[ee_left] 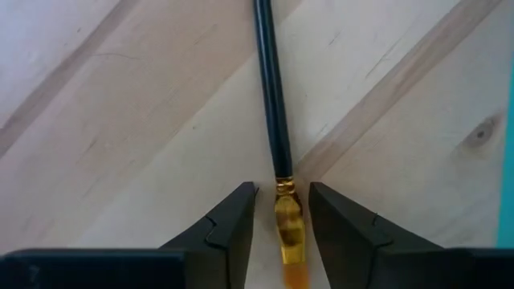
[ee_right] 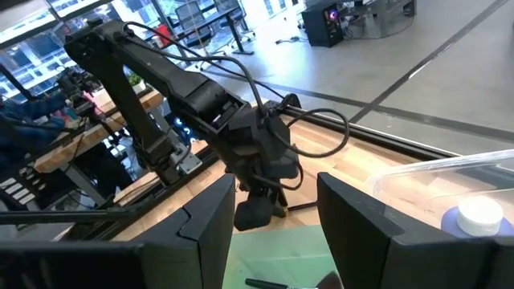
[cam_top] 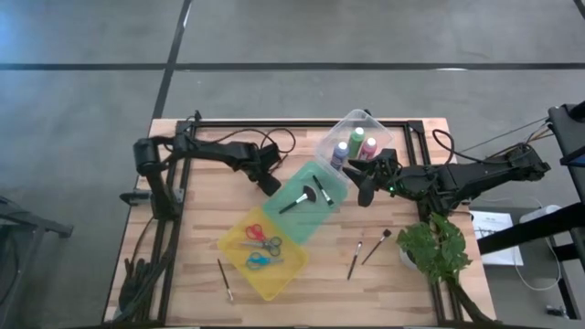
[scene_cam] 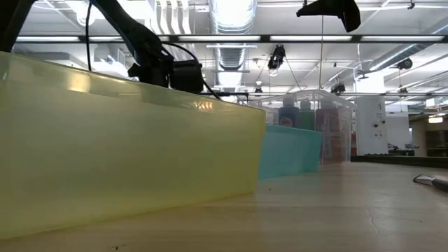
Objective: Pick & Place Paint Supplies
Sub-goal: Put the black paint brush into the green bin
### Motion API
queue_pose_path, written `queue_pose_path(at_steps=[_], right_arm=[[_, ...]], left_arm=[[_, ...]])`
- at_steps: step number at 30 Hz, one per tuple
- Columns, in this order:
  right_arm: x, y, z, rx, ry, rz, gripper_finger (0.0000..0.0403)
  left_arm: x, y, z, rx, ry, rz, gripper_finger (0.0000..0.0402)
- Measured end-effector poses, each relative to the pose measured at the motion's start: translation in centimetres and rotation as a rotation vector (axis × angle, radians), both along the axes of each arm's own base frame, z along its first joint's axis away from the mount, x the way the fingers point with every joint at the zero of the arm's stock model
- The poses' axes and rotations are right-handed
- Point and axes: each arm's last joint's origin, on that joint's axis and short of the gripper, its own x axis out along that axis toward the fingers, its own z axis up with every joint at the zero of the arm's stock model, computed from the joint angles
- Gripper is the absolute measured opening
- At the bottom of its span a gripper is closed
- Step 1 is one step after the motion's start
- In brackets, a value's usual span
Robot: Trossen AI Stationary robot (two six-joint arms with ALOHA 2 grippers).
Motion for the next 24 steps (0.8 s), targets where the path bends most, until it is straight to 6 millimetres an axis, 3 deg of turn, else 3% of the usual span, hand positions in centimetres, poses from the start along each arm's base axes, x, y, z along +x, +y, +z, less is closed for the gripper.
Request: queue_pose_path(at_steps=[4, 9, 15, 24], right_arm=[[0.0, 0.0, 0.0, 0.002, -0.002, 0.002, 0.0171], [0.0, 0.0, 0.0, 0.005, -0.003, 0.007, 0.0171], [0.0, 0.0, 0.0, 0.006, -0.003, 0.009, 0.0171], [0.0, 0.0, 0.0, 0.005, -0.002, 0.010, 0.0171]], left_arm=[[0.0, -0.2, -0.2, 0.023, 0.030, 0.002, 0.0099], [-0.2, -0.1, -0.1, 0.015, 0.036, -0.003, 0.0016], [-0.1, 0.0, 0.2, -0.009, 0.023, -0.022, 0.0013], [-0.4, 1.4, 2.5, -0.024, -0.053, 0.001, 0.0002]])
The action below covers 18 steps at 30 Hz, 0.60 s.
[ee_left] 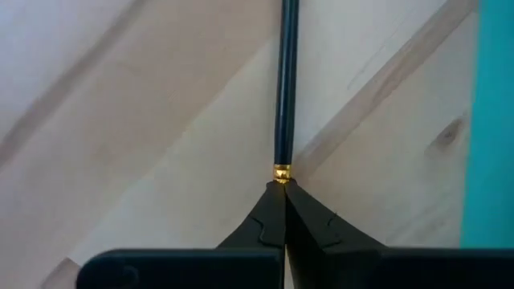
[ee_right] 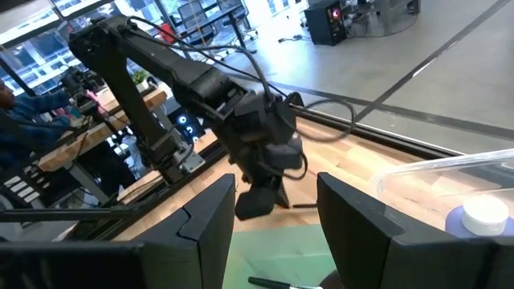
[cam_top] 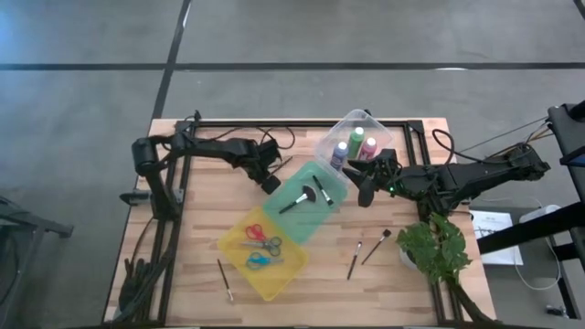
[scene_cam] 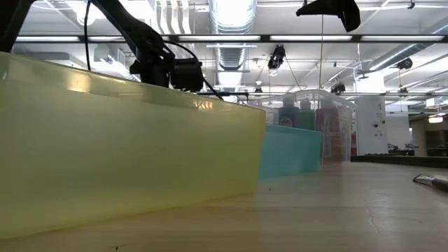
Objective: Pick & Place Paint Supplies
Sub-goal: Put the black paint brush into the green bin
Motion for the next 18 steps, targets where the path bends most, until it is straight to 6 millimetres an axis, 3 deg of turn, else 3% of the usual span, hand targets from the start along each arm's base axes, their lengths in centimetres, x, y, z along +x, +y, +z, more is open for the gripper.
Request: queue_pose_path(at_steps=[18], right_arm=[[0.0, 0.0, 0.0, 0.003, 0.002, 0.013, 0.0171]], left_arm=[[-0.6, 0.2, 4.4, -0.069, -0.228, -0.090, 0.0000]])
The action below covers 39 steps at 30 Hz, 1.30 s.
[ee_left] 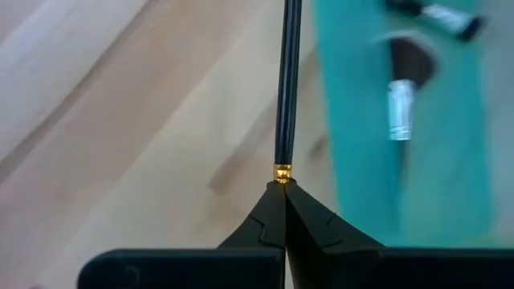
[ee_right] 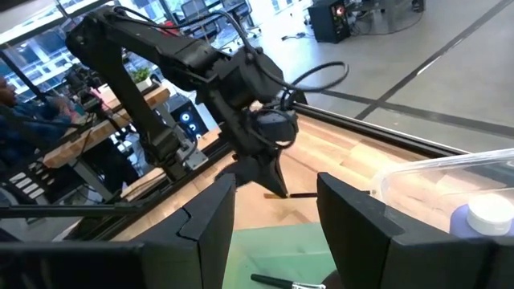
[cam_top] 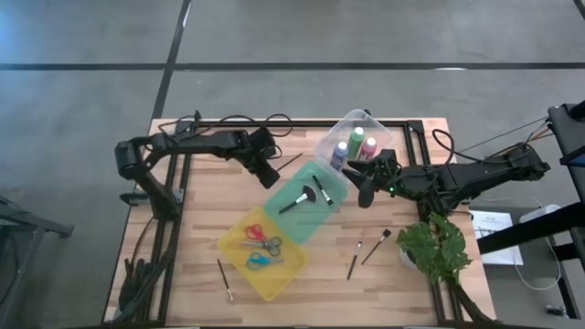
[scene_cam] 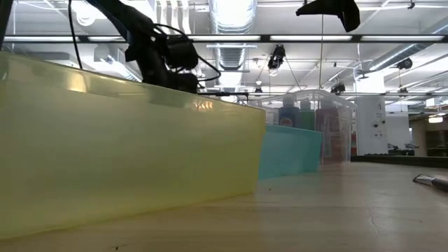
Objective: Pick & Place Paint Supplies
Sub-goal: Put the black paint brush into the green bin
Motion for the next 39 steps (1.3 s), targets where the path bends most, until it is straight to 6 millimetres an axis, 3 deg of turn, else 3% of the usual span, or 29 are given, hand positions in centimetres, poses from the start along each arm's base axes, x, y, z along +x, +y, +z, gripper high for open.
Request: queue_pose_path(at_steps=[11, 21, 31, 39], right_arm=[[0.0, -0.2, 0.0, -0.001, 0.001, -0.009, 0.0171], [0.1, -0.5, 0.0, -0.003, 0.003, -0.022, 0.0171], [0.1, -0.5, 0.0, -0.002, 0.006, -0.022, 0.0171], [0.1, -0.4, 0.0, 0.000, 0.004, -0.021, 0.0171]], left_arm=[[0.4, -2.6, 2.7, -0.091, -0.141, -0.042, 0.0000], [3.4, -6.7, 1.6, -0.144, -0.200, -0.084, 0.0000], [4.3, -6.8, -0.2, -0.161, -0.170, -0.044, 0.0000], [4.5, -6.8, -0.4, -0.155, -0.176, -0.041, 0.0013]])
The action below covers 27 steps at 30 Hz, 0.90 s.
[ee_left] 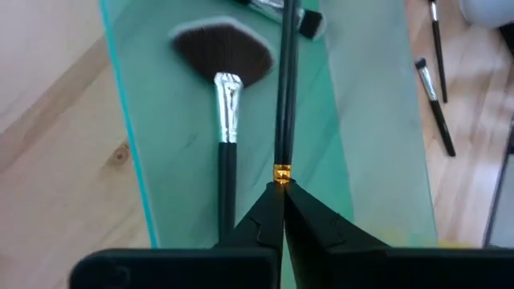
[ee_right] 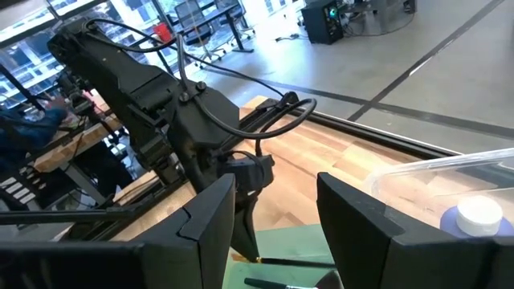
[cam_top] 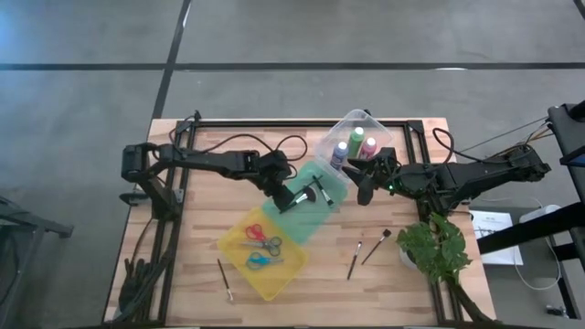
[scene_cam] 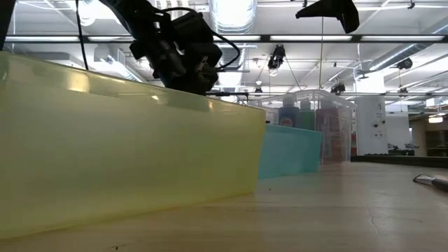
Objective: Pick & Place Paint Supplies
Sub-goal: Put the black paint brush into the green bin, then put the left black eyeshadow brush into the green bin
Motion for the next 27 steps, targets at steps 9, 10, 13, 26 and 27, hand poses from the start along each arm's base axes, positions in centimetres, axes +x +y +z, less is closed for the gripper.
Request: queue_pose_path(at_steps=[9, 10, 13, 26, 27], right_arm=[[0.0, 0.0, 0.0, 0.000, 0.001, 0.002, 0.0171], [0.0, 0.0, 0.0, 0.000, 0.001, 0.002, 0.0171], [0.0, 0.0, 0.0, 0.000, 0.001, 0.002, 0.0171], [0.0, 0.0, 0.0, 0.003, 0.002, 0.007, 0.0171], [0.0, 0.0, 0.0, 0.003, 0.002, 0.008, 0.0171]], left_arm=[[0.0, 0.1, 0.0, 0.015, 0.008, 0.045, 0.0081], [0.0, 0.1, 0.0, 0.015, 0.008, 0.045, 0.0088], [0.0, 0.1, 0.0, 0.026, 0.001, 0.019, 0.0099], [-0.9, -5.5, 3.7, 0.153, -0.274, -0.638, 0.0102], [-1.2, -6.4, 4.0, 0.178, -0.283, -0.703, 0.0102]])
